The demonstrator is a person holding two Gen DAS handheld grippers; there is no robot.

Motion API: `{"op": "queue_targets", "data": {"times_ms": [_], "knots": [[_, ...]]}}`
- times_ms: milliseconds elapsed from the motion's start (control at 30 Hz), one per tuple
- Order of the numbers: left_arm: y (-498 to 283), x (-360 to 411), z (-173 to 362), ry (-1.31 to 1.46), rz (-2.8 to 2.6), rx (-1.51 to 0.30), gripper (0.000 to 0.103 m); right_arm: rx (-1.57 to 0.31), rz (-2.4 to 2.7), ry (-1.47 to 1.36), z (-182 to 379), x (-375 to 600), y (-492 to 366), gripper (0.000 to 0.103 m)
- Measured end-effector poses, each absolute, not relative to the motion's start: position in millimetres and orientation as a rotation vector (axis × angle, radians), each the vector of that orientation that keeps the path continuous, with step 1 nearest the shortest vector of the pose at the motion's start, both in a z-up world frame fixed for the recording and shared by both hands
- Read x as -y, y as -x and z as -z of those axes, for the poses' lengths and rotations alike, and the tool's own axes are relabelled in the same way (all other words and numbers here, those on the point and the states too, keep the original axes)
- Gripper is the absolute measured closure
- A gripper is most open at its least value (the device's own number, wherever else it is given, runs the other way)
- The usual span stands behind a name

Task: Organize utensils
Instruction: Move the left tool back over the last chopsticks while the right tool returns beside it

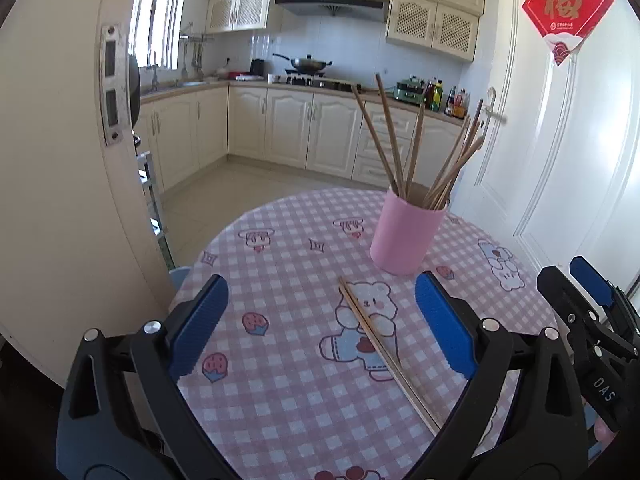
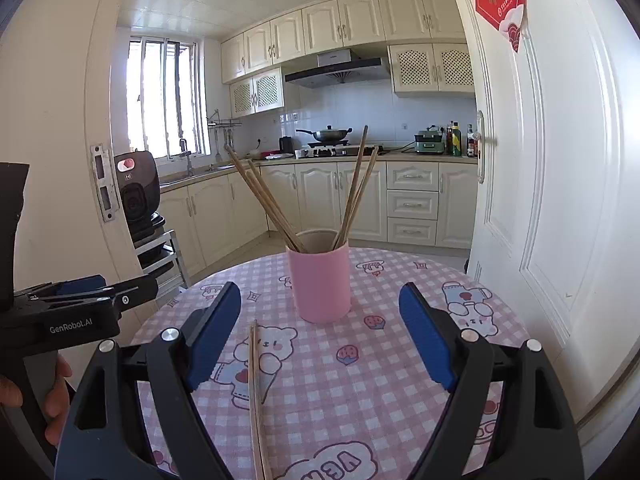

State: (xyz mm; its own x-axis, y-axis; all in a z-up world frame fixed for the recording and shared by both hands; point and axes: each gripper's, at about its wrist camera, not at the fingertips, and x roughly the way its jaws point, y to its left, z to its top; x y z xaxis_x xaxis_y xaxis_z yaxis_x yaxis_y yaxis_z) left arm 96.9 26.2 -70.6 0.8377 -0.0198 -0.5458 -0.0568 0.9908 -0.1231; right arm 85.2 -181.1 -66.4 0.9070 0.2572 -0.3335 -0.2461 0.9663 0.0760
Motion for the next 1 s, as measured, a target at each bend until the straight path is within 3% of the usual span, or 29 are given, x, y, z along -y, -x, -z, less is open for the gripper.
{"op": "queue_targets", "data": {"times_ms": [433, 1000], "knots": [[-152, -16, 144, 0.176, -0.034, -0.942, 0.010, -0.490, -0.275, -0.049, 109, 190, -106, 0.025], [-176, 12, 181, 0.084, -0.092, -1.045, 0.010, -0.529, -0.279, -0.134, 123, 218, -119, 0.024]]}}
